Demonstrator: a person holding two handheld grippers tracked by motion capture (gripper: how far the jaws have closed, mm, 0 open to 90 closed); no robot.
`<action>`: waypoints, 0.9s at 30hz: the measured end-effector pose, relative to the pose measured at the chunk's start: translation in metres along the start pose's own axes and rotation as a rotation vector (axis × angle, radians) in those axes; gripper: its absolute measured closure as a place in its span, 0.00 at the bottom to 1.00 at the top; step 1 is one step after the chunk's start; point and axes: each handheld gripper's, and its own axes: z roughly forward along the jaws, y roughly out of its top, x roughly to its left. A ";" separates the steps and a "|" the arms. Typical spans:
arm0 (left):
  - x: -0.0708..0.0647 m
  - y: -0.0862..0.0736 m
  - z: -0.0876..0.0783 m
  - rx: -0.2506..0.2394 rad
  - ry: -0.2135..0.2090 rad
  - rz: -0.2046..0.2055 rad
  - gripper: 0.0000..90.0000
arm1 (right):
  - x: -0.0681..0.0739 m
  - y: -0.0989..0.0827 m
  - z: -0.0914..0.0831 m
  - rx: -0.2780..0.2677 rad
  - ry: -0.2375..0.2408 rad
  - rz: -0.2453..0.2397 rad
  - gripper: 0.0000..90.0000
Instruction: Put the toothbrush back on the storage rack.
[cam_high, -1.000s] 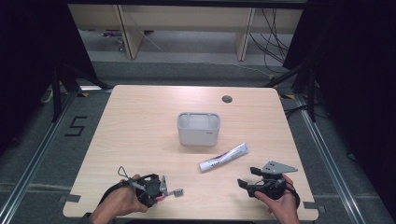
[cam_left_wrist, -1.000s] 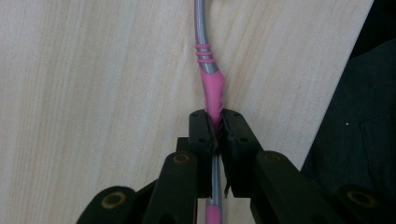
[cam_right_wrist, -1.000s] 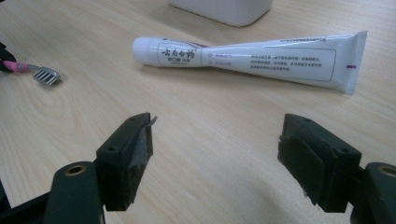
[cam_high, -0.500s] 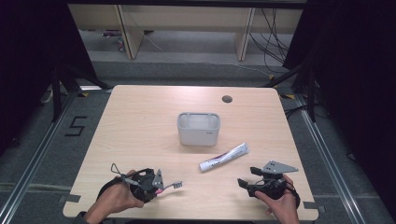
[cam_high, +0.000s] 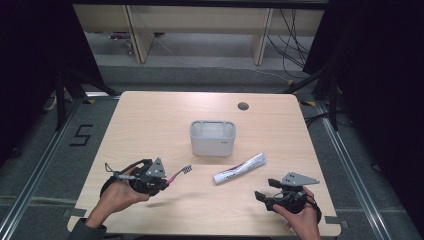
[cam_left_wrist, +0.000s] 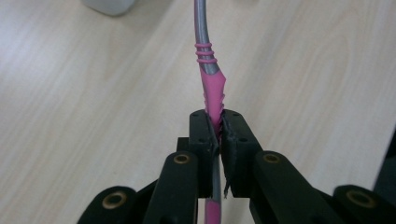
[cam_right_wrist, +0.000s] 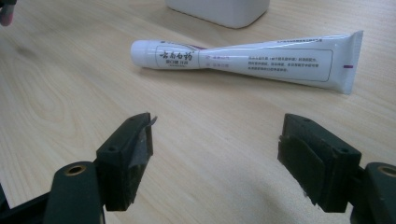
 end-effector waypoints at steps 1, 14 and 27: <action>0.002 0.001 -0.001 -0.013 0.000 -0.003 0.92 | 0.000 0.000 0.000 0.000 0.001 0.001 0.30; 0.030 0.004 -0.007 -0.200 0.074 -0.127 0.92 | -0.001 0.000 0.000 0.006 -0.001 0.003 0.30; 0.054 0.013 -0.015 -0.404 0.141 -0.261 0.92 | 0.001 0.000 0.001 0.004 0.009 0.013 0.30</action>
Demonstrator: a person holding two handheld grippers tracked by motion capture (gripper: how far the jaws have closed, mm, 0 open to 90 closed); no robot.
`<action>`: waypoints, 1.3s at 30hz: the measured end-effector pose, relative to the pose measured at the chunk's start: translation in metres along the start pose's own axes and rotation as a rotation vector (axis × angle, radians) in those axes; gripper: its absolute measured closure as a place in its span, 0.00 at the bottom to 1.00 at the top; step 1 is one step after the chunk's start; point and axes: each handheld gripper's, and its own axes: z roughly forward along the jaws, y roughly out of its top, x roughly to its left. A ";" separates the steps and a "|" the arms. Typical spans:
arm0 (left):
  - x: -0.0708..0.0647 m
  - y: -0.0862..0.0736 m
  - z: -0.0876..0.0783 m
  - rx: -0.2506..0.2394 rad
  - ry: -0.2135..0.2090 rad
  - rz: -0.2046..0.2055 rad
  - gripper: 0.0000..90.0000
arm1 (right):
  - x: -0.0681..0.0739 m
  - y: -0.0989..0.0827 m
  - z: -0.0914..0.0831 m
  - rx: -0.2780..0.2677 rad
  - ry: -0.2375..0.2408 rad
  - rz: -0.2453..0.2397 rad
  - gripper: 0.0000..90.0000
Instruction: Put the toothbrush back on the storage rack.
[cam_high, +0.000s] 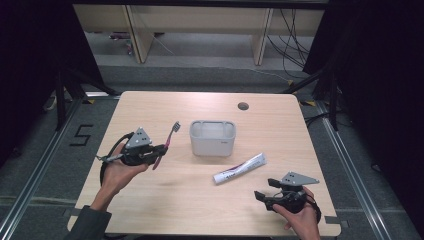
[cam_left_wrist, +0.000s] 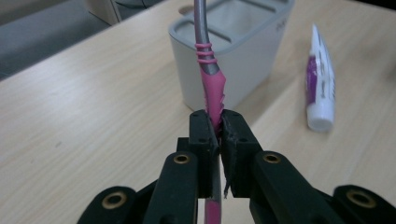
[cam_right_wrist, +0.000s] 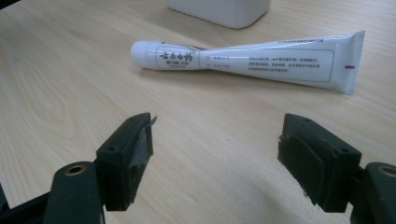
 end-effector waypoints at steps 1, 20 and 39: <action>0.002 0.002 -0.001 -0.002 0.007 0.009 0.92 | 0.000 0.000 -0.001 0.009 -0.006 0.002 0.30; 0.000 0.040 0.021 -0.186 0.050 -0.061 0.92 | -0.002 0.000 0.001 -0.014 -0.008 -0.013 0.30; -0.003 0.068 0.049 -0.290 0.035 -0.123 0.92 | -0.002 0.001 0.000 -0.003 -0.013 -0.024 0.30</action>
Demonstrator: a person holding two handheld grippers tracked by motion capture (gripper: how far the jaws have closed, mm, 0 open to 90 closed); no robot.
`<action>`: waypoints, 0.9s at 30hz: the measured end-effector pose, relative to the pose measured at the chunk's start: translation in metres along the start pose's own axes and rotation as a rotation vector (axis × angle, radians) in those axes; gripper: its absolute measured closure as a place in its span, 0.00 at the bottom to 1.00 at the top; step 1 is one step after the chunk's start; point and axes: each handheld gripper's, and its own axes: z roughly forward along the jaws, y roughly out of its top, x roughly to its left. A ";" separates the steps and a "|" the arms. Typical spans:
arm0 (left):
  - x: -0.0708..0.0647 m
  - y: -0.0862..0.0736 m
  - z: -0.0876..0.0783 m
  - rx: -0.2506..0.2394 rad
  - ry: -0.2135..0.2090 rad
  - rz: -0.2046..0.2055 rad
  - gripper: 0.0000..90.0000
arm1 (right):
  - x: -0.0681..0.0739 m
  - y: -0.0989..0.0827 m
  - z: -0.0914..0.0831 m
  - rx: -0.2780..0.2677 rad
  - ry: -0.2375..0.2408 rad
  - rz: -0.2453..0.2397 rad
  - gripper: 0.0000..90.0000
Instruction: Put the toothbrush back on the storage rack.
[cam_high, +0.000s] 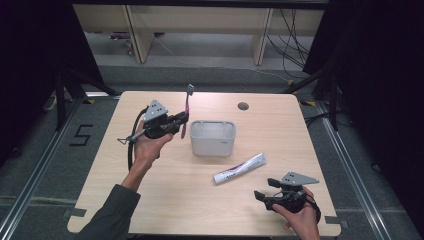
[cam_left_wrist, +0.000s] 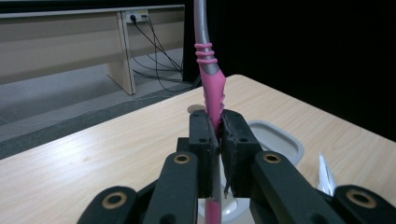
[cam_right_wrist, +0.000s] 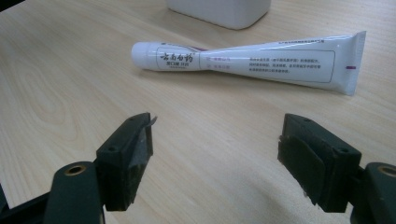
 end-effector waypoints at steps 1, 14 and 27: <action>0.000 0.003 0.003 -0.006 0.008 -0.002 0.92 | 0.000 0.000 0.000 -0.004 -0.005 -0.005 0.30; 0.006 0.009 0.026 -0.039 0.026 -0.053 0.92 | 0.001 0.000 0.000 0.006 0.015 0.010 0.30; 0.003 0.000 0.049 -0.027 0.042 -0.068 0.92 | 0.000 0.000 0.001 -0.006 0.001 -0.009 0.30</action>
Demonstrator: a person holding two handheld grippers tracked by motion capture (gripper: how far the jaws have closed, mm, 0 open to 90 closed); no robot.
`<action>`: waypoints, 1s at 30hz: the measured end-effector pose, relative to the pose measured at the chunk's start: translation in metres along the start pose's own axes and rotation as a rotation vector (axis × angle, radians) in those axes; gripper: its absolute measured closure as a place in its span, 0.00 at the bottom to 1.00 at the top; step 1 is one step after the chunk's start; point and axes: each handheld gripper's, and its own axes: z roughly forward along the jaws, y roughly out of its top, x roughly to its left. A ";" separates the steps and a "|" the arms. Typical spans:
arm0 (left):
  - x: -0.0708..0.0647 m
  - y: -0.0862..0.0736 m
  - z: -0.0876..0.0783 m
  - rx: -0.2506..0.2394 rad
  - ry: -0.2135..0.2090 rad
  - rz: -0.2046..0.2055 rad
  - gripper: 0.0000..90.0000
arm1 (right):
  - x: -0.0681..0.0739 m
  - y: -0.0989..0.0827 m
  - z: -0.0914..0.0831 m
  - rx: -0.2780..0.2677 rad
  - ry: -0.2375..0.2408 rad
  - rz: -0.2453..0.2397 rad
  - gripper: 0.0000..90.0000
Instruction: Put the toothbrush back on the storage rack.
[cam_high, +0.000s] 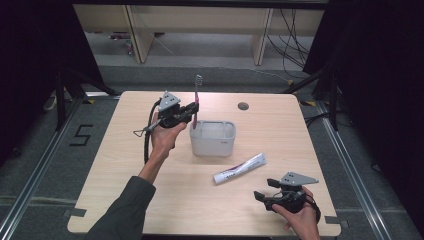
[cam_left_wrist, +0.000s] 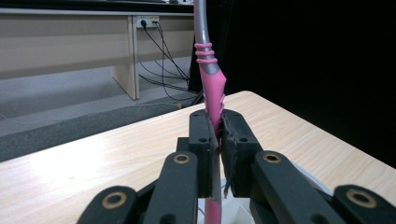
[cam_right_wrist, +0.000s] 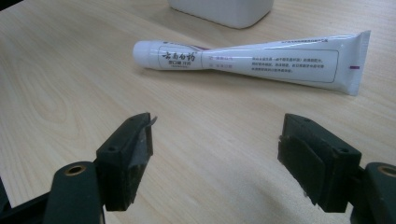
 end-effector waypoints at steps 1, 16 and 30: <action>0.000 -0.001 0.001 0.004 0.000 0.004 0.92 | 0.000 0.000 0.000 0.005 0.003 -0.001 0.30; 0.011 -0.035 0.013 0.016 0.032 -0.061 0.92 | 0.001 0.000 0.002 0.005 0.015 0.006 0.30; 0.013 -0.052 0.015 0.036 0.050 -0.066 0.91 | 0.001 0.000 0.002 0.005 0.015 0.007 0.30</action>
